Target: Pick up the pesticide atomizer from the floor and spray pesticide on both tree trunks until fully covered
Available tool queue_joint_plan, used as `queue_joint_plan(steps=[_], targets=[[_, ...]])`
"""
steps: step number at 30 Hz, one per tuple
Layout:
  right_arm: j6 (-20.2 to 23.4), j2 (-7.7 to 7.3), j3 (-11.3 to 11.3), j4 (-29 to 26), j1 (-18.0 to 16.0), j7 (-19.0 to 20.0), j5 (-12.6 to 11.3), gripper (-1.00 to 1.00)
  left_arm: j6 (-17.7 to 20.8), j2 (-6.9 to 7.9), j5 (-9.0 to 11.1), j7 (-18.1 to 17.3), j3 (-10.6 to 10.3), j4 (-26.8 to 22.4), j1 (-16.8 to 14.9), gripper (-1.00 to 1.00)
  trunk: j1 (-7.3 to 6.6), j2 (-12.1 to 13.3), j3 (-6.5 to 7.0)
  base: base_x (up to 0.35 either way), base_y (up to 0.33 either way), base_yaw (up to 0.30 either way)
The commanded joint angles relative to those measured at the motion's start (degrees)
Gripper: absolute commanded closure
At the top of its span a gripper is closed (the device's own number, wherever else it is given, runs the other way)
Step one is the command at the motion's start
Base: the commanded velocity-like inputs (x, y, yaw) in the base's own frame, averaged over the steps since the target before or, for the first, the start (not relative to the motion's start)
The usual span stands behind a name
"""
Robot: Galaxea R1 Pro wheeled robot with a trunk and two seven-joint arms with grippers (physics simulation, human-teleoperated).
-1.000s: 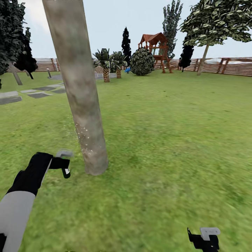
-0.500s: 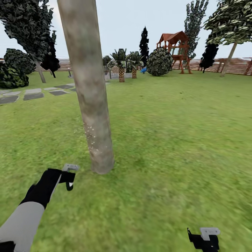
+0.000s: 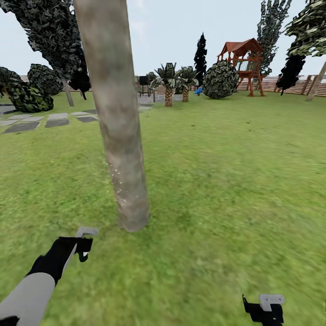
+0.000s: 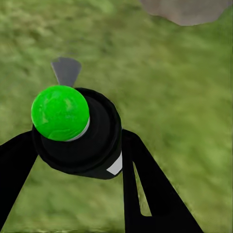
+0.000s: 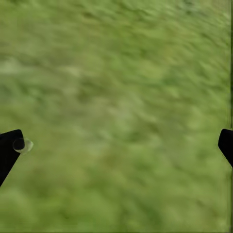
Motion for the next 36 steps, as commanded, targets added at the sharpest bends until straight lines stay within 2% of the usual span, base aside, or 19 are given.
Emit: queue_joint_plan(steps=[1, 11, 13, 15, 31, 36], targets=[[0.0, 0.0, 0.0, 0.0, 0.0, 0.0, 0.0, -1.0, -0.6, -0.01, 0.3, 1.1, 0.0, 0.0, 0.5, 1.0, 0.0, 0.0, 0.0, 0.162, -0.235, 0.001], [0.0, 0.04, 0.0, 0.0, 0.0, -0.3, -0.1, -1.0, -1.9, -0.22, 0.4, 2.9, 0.2, -0.1, 1.1, 1.0, 0.0, 0.0, 0.0, 0.158, -0.239, 0.0], [0.0, 0.05, 0.0, 0.0, 0.0, -0.3, -0.1, -1.0, -2.0, -1.31, 0.3, 2.9, 0.2, 0.0, 1.2, 1.0, 0.0, 0.0, 0.0, 0.124, -0.252, 0.008], [0.0, 0.07, 0.0, 0.0, 0.0, -0.3, -0.1, -1.0, -2.0, -1.7, 0.3, 2.9, 0.2, 0.0, 1.2, 1.0, 0.0, 0.0, 0.0, 0.12, -0.254, 0.102], [0.0, 0.04, 0.0, -0.1, 0.0, -0.3, -0.1, -1.0, -1.6, -1.91, 0.1, 2.9, 0.1, -0.8, 1.2, 1.0, 0.0, 0.0, 0.0, 0.11, -0.251, 0.263], [0.0, 0.03, 0.0, -0.1, 0.0, -0.3, -0.1, -1.0, -1.5, -1.95, 0.1, 2.9, 0.1, -0.8, 1.2, 1.0, 0.0, 0.0, 0.0, 0.012, -0.27, 0.038]])
